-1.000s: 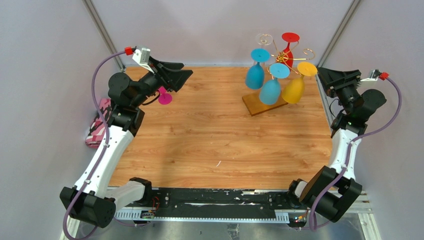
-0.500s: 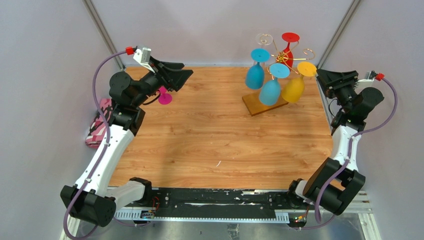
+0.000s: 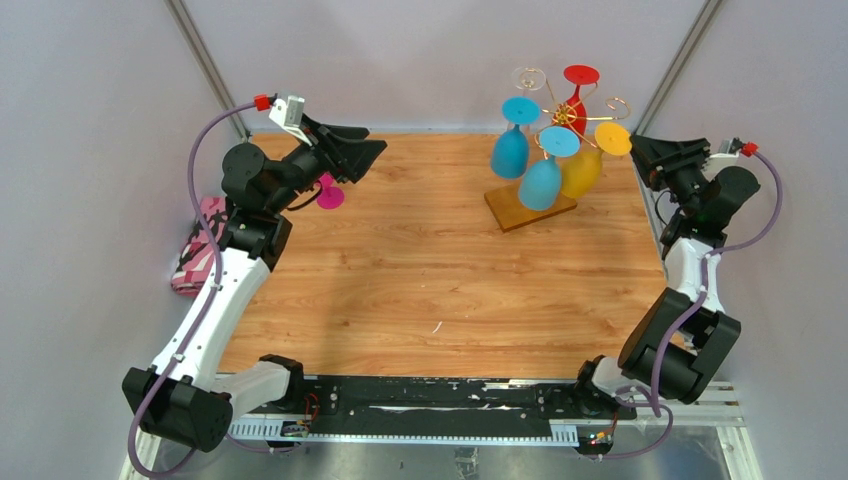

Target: Take the wine glass off the wine glass rack

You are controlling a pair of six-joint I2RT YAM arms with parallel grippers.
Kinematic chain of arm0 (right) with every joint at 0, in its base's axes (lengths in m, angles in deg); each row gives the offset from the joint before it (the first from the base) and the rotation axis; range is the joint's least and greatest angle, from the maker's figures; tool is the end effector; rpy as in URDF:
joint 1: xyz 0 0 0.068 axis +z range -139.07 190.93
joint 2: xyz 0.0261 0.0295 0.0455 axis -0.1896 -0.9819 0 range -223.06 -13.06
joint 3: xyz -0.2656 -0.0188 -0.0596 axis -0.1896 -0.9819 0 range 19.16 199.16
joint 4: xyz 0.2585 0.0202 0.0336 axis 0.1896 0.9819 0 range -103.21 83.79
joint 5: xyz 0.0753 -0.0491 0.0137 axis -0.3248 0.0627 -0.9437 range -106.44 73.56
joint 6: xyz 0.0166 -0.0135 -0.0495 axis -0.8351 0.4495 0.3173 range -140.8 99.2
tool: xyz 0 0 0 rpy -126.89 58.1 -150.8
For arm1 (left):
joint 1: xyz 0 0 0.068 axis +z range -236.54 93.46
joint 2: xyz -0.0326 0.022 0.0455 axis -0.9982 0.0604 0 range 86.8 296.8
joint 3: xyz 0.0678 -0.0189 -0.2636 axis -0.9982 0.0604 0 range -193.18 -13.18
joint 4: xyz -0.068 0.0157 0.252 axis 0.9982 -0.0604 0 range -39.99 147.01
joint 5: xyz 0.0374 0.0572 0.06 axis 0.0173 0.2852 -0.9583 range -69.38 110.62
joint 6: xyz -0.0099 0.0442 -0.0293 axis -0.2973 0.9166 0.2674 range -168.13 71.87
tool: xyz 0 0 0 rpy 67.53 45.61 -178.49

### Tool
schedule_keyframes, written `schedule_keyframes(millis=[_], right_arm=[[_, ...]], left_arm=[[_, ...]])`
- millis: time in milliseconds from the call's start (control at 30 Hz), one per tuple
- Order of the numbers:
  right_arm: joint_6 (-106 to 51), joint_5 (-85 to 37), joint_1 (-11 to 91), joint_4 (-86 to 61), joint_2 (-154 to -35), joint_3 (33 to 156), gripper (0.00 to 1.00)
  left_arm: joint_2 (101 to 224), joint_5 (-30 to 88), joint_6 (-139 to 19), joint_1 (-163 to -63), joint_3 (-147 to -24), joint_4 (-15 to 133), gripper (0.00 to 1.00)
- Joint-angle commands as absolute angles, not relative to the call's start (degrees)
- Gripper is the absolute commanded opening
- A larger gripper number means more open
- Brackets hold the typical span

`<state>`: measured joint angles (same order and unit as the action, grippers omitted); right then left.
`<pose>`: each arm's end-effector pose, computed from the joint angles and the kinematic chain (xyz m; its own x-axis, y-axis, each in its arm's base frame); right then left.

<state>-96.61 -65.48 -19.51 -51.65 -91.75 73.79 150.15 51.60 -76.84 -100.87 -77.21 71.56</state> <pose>0.2816 -0.1343 0.3515 -0.2370 0.8764 -0.4192 -0.2806 0.3513 0.8932 0.2346 -0.0789 0.4398 -0.1101 -0.3969 -0.9112 0.7304 0.5895 -0.3450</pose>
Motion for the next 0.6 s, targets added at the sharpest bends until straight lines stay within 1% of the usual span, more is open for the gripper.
schedule_keyframes(millis=[0, 167, 233, 400, 500, 567], right_arm=[[-98.56, -67.70, -17.80, -55.85, -92.15, 76.48, 0.45], [-98.87, -67.81, -16.75, -55.37, -92.49, 78.07, 0.44], [-98.86, -67.85, -16.35, -55.18, -92.41, 78.14, 0.42], [-97.86, -67.72, -16.14, -53.64, -92.05, 77.75, 0.27], [-96.90, -67.60, -16.14, -51.42, -92.28, 78.13, 0.14], [-96.99, -67.53, -16.14, -51.31, -92.53, 78.14, 0.11]], left_arm=[[150.50, 51.59, -76.14, -101.04, -76.77, 72.75, 0.63], [150.97, 51.60, -76.34, -101.04, -76.78, 72.75, 0.62], [150.97, 51.64, -76.34, -101.04, -76.69, 72.75, 0.62], [150.97, 51.69, -76.51, -101.04, -76.65, 72.75, 0.63], [150.92, 51.90, -76.82, -101.04, -76.63, 72.75, 0.62], [150.83, 51.95, -76.93, -101.04, -76.53, 72.75, 0.62]])
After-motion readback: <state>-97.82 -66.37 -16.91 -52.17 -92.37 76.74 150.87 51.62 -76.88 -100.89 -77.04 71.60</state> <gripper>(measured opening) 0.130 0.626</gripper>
